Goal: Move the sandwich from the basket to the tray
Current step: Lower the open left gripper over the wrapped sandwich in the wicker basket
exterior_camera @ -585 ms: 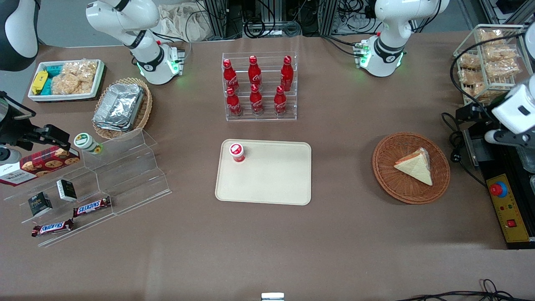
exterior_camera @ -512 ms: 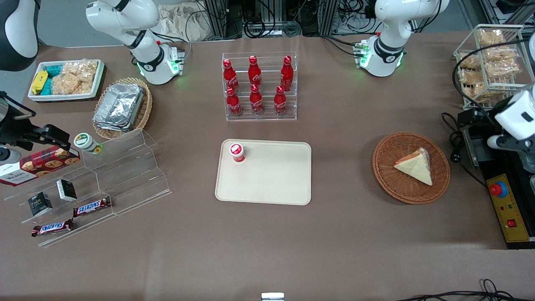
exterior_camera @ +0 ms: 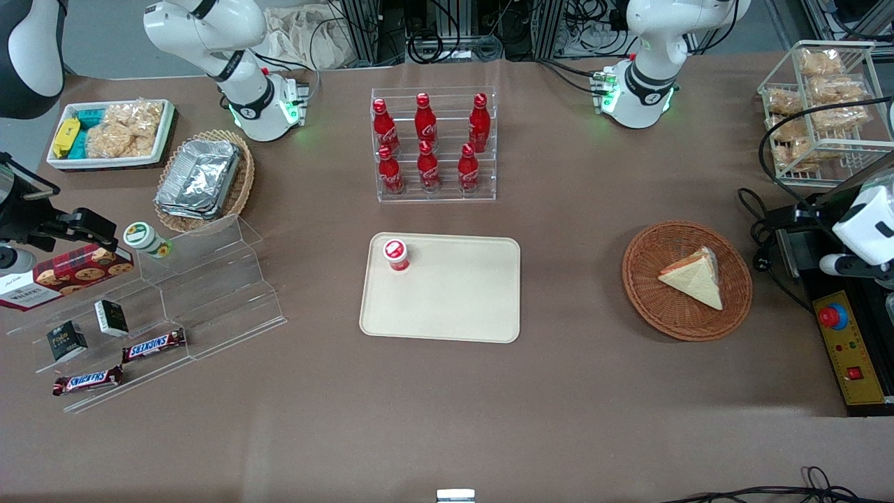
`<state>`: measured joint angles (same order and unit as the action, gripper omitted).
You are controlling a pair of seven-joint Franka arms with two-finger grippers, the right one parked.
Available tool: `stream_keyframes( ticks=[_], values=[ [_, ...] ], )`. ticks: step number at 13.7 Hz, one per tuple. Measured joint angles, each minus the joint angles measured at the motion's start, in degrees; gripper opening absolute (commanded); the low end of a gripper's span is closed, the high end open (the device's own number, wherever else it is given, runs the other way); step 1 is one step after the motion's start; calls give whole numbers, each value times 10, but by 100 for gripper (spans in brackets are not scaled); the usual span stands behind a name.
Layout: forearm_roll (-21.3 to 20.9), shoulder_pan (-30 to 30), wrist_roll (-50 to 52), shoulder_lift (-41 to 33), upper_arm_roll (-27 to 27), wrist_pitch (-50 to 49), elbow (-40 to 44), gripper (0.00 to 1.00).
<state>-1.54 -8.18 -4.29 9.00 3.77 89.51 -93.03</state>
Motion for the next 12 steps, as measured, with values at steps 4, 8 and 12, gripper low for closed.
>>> stream_keyframes(
  ticks=[4,8,12],
  values=[
    [26,0,164,-4,-1,130,-92,100],
    [26,0,269,-6,-5,267,-204,100],
    [26,0,367,-5,-6,388,-297,100]
  ],
)
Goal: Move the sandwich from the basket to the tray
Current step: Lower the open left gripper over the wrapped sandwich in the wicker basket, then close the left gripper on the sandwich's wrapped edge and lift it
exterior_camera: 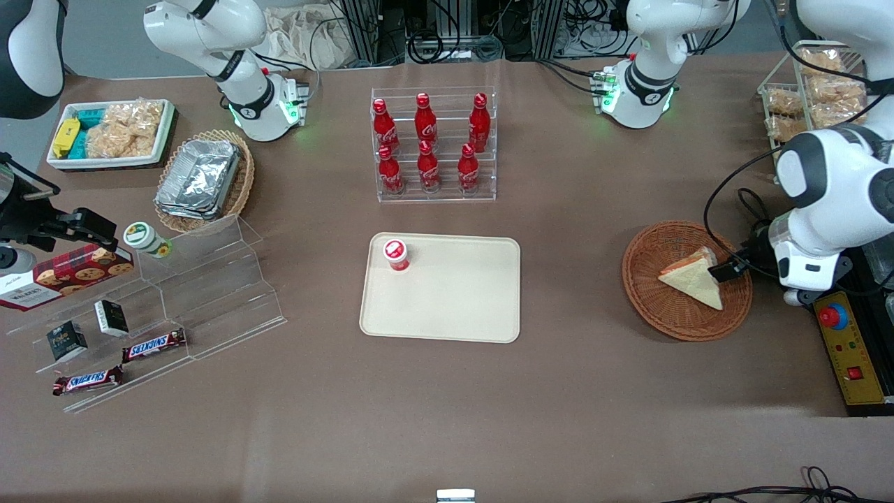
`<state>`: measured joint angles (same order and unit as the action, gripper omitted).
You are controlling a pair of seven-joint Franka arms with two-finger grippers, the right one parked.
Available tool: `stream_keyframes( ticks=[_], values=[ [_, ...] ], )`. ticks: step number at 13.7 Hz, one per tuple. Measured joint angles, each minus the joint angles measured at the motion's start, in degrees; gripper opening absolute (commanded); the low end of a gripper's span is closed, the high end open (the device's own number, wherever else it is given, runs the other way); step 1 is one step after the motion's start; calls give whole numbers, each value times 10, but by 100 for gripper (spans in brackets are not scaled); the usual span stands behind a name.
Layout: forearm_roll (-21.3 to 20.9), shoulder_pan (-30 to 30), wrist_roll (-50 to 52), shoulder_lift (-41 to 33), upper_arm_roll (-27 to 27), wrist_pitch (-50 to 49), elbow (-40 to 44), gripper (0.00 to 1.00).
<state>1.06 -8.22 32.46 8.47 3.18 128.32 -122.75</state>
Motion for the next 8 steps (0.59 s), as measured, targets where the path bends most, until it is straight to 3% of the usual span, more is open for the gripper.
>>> stream_keyframes(
  ticks=[8],
  values=[
    [-11,0,17,20,0,56,-53,100]
  ],
)
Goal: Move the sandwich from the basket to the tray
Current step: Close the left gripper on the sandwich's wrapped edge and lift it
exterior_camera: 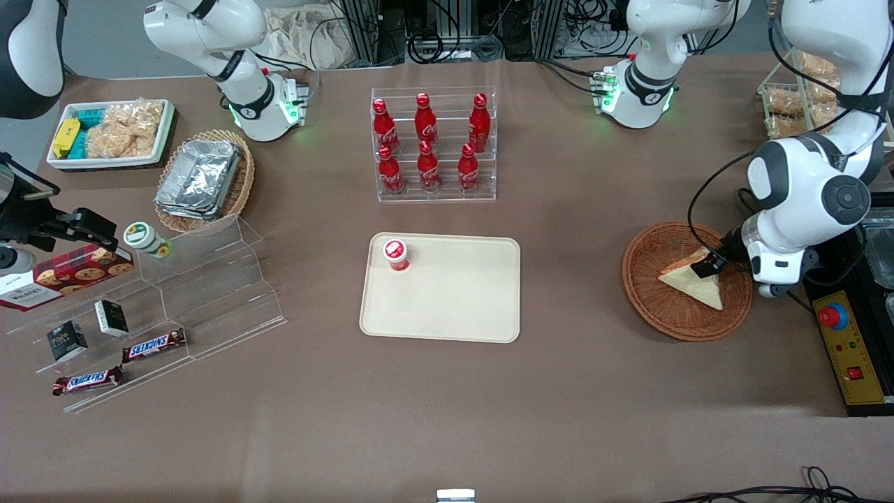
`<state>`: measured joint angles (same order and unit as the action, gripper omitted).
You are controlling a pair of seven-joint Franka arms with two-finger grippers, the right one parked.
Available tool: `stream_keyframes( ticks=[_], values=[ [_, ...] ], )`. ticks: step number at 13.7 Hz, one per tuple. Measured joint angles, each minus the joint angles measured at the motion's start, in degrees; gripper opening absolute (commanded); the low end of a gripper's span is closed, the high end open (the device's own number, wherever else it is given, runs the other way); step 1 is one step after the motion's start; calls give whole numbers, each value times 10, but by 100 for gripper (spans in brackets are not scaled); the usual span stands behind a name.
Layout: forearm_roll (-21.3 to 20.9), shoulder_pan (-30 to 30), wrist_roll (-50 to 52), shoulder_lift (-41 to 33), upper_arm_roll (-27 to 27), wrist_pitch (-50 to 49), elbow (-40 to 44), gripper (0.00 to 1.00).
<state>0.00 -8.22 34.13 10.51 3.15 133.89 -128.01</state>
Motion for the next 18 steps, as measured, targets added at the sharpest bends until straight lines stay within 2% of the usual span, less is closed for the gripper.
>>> stream_keyframes(
  ticks=[5,6,7,8,11,18],
  values=[
    [0,0,11,36,0,40,-1,100],
    [0,0,14,40,0,45,-1,88],
    [0,0,20,44,0,49,-1,57],
    [0,1,30,46,1,55,0,37],
    [0,3,58,50,3,67,1,2],
    [-1,4,94,53,5,58,36,0]
  ],
)
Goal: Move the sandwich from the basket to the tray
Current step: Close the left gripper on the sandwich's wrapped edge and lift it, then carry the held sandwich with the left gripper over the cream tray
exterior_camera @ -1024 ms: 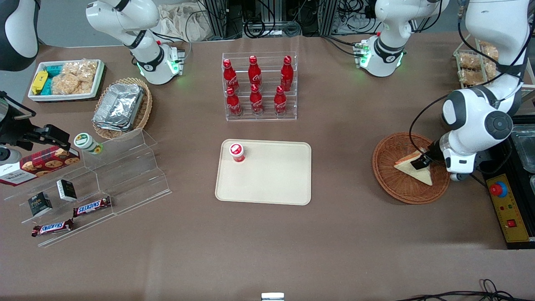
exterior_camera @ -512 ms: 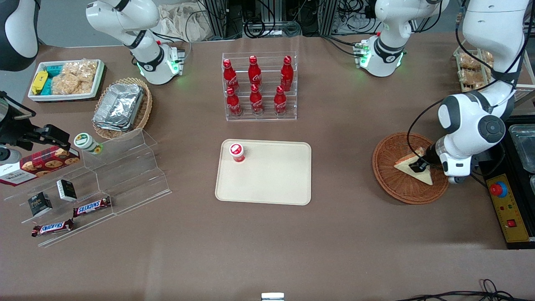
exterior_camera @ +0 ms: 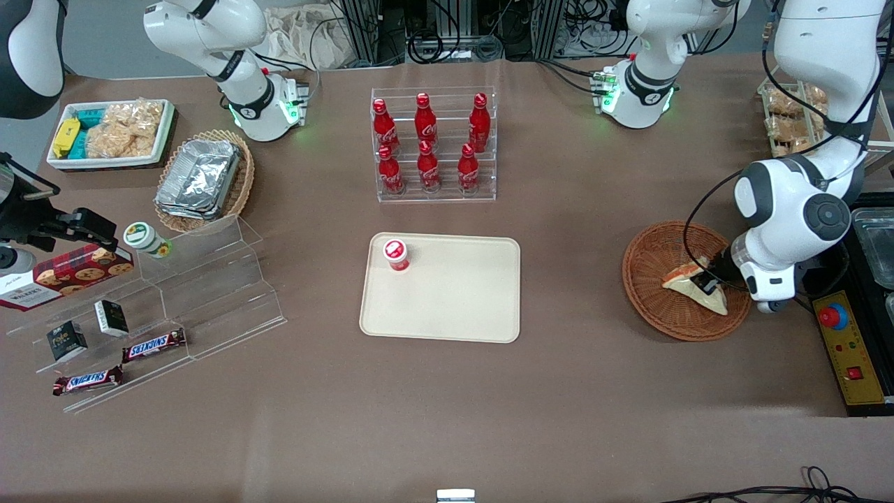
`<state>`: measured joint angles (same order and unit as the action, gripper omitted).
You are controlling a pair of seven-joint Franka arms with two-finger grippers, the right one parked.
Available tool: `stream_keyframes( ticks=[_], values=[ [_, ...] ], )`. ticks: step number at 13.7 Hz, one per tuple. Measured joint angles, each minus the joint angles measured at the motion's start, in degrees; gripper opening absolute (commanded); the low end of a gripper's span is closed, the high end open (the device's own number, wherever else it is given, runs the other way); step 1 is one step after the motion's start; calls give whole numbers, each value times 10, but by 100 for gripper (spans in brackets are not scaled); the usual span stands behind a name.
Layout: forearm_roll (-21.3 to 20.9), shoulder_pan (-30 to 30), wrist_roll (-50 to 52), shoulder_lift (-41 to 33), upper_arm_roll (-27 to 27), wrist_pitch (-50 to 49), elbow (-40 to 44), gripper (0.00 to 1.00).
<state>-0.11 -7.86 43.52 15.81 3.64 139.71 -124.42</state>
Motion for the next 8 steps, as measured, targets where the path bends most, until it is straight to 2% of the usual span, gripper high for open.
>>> stream_keyframes(
  ticks=[4,8],
  values=[
    [-8,0,-11,-13,9,-98,64,0],
    [-9,11,-23,-26,73,-318,209,0]
  ],
)
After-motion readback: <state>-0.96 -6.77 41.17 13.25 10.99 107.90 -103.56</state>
